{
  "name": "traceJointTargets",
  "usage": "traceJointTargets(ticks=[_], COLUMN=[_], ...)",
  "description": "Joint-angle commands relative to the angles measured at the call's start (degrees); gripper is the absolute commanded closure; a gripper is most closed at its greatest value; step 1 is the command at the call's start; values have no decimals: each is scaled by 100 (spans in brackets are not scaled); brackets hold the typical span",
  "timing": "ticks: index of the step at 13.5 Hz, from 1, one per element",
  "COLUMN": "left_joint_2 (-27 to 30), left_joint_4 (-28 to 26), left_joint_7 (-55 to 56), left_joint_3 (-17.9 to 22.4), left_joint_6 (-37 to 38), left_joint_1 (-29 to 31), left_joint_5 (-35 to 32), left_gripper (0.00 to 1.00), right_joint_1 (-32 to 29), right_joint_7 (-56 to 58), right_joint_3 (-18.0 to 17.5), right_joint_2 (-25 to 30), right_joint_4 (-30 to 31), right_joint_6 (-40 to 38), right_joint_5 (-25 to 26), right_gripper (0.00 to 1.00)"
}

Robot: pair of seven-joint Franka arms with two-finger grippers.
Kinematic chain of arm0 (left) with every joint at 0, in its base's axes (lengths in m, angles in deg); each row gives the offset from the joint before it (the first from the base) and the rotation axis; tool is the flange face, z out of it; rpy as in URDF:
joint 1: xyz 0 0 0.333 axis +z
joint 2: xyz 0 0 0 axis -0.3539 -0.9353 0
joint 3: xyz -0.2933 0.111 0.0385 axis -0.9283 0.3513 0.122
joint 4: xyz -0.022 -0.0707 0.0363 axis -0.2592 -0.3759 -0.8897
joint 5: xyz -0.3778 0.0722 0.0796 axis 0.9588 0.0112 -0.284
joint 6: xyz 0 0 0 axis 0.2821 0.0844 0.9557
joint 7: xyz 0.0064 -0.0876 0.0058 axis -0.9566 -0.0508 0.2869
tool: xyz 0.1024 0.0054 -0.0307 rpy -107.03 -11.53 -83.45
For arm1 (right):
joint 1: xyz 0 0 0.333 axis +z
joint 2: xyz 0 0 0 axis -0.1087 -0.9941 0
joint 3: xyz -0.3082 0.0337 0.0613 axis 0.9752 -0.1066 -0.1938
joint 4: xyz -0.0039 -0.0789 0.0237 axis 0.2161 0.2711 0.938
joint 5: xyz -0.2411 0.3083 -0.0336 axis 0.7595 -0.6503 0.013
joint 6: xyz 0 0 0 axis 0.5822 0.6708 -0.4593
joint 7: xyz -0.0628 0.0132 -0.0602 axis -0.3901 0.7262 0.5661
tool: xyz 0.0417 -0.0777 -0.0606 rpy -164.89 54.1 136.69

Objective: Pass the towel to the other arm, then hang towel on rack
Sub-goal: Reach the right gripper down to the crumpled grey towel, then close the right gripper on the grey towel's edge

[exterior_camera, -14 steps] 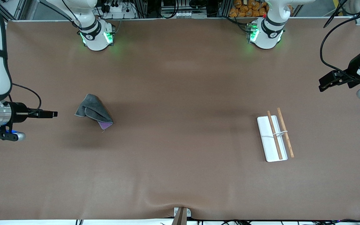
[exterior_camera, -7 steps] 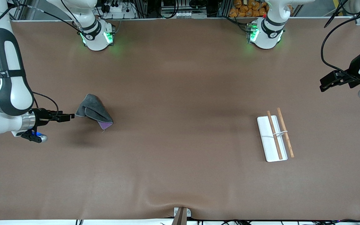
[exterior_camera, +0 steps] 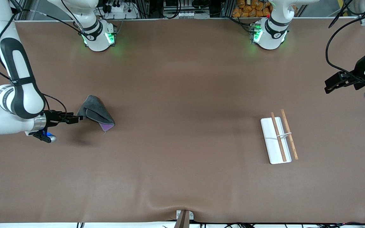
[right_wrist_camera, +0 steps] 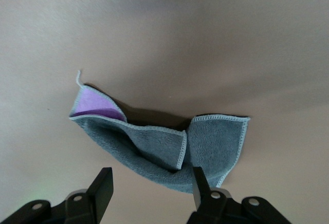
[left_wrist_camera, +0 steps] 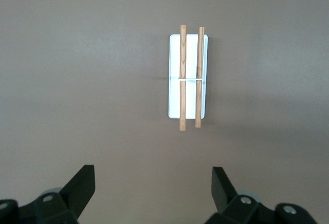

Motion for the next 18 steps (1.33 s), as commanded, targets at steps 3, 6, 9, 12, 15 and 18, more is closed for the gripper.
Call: traceJointTargets(ticks=[3, 6, 9, 12, 15, 18], left_joint_2=[79, 71, 88, 79, 123, 185], left_joint_4=[-35, -35, -26, 0, 18, 9], left_joint_7=[-10, -10, -36, -27, -19, -10], left_joint_3=[-24, -24, -32, -32, -32, -50], left_joint_6=[-32, -68, -59, -85, -103, -77], left_joint_1=[43, 34, 16, -1, -1, -1], left_joint_5=[94, 94, 111, 322, 349, 358], left_gripper=[0, 0, 0, 0, 0, 0], right_joint_1=[-94, 56, 143, 206, 197, 197], right_joint_7=[298, 298, 290, 298, 307, 307], right_joint_3=[-83, -92, -92, -83, -83, -83], right_joint_2=[-144, -144, -144, -144, -144, -153], right_joint_4=[349, 578, 675, 816, 807, 825], right_joint_6=[456, 660, 739, 985, 994, 994], right_joint_5=[-334, -379, -388, -388, -370, -362], right_gripper=[32, 43, 46, 46, 46, 42])
